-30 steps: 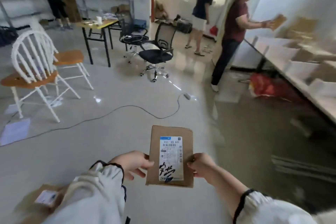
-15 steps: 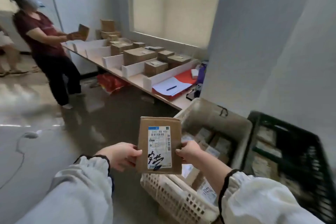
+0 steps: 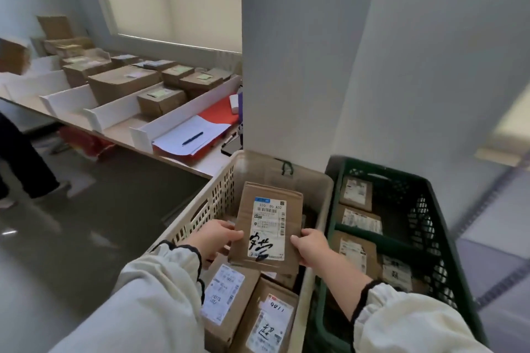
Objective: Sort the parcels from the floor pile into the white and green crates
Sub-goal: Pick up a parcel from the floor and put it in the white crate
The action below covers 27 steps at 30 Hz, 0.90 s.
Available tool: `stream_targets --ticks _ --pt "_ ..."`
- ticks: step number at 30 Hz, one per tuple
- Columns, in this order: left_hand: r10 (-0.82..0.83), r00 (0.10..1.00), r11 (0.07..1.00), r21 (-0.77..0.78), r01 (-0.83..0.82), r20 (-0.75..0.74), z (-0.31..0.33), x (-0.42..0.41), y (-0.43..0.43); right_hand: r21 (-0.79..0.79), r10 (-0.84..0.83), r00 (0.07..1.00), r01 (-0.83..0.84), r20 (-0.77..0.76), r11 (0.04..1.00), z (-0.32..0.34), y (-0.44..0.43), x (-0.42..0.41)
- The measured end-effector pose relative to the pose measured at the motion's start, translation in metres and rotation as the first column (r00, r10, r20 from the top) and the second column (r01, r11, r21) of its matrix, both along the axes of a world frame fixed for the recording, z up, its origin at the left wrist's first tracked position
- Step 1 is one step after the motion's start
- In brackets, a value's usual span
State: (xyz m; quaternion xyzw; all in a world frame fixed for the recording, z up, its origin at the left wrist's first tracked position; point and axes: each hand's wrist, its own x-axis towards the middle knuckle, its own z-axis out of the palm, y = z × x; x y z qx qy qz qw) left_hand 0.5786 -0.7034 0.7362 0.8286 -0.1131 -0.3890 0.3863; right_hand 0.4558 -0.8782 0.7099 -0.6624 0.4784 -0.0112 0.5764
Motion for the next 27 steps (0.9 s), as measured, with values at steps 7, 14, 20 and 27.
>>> stream_targets --ticks 7,14,20,27 --pt "-0.128 0.992 0.992 0.005 0.128 -0.003 -0.039 0.058 -0.059 0.183 -0.061 0.998 0.063 -0.016 0.981 -0.033 -0.007 0.040" --pt "-0.207 0.977 0.978 0.007 0.207 0.054 -0.100 0.112 -0.149 0.142 -0.047 0.993 0.062 -0.110 0.988 -0.070 -0.072 0.094" --pt "-0.151 0.988 0.988 -0.010 0.151 0.005 -0.169 0.140 -0.218 -0.038 0.059 0.959 -0.072 -0.276 0.997 -0.126 -0.141 0.135" --pt "-0.156 0.987 0.987 0.019 0.157 -0.027 -0.220 0.146 -0.240 -0.136 -0.025 0.903 -0.038 -0.430 0.990 -0.180 -0.154 0.159"
